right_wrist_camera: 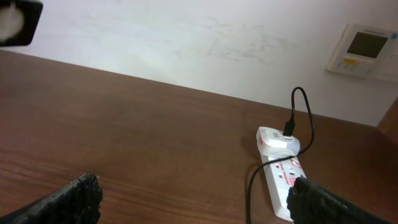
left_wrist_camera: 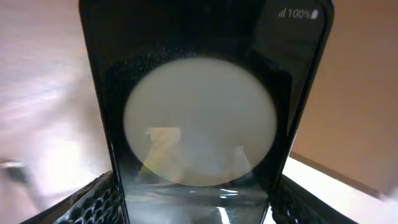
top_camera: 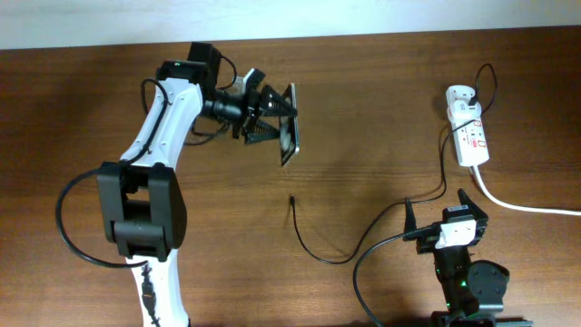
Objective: Plug charger to phone and switch on socket
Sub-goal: 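Lift the phone with the left gripper and tilt it upright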
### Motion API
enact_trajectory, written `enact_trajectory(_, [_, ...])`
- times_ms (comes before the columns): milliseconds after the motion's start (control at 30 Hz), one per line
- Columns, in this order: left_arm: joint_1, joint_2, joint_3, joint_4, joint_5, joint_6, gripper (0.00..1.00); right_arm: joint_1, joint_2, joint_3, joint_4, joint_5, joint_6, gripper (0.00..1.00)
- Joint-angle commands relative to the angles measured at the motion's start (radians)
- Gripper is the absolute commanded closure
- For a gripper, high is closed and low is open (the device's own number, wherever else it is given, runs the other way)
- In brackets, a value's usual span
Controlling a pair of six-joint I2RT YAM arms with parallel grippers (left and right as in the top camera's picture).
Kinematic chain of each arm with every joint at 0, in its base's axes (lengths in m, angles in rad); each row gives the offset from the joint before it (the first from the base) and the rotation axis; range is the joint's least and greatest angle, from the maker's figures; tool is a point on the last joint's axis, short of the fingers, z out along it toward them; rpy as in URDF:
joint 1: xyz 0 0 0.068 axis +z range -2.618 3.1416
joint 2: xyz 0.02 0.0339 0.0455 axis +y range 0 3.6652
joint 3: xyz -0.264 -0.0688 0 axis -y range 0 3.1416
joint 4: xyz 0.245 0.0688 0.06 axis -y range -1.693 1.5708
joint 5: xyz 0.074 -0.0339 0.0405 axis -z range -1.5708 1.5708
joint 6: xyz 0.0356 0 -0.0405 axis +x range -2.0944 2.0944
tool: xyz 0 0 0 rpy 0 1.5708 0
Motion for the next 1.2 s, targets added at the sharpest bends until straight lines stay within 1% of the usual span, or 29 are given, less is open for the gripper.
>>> enact_trajectory(0, [0.007,0.002,0.026,0.002,0.216,-0.189,1.00,0.008,-0.005,-0.005,-0.005,0.005,0.004,0.01])
enact_trajectory(67, [0.007,0.002,0.026,0.002,0.216,-0.314,1.00,0.008,-0.005,-0.005,-0.006,0.005,0.003,0.02])
enact_trajectory(100, [0.007,0.002,0.026,0.001,0.217,-0.415,1.00,0.008,-0.005,-0.005,-0.005,0.005,0.004,0.01])
enact_trajectory(133, [0.007,0.002,0.026,0.001,0.239,-0.486,1.00,0.008,-0.005,-0.005,-0.005,0.005,0.004,0.01])
enact_trajectory(233, [0.007,0.002,0.026,0.001,0.320,-0.560,1.00,0.008,-0.005,-0.005,-0.006,0.005,0.004,0.01])
enact_trajectory(300, [0.007,0.002,0.026,0.002,0.348,-0.610,1.00,0.008,-0.005,-0.005,-0.006,0.005,0.004,0.01])
enact_trajectory(1167, [0.007,0.002,0.026,0.002,0.346,-0.615,1.00,0.008,-0.005,-0.005,-0.005,0.005,0.004,0.01])
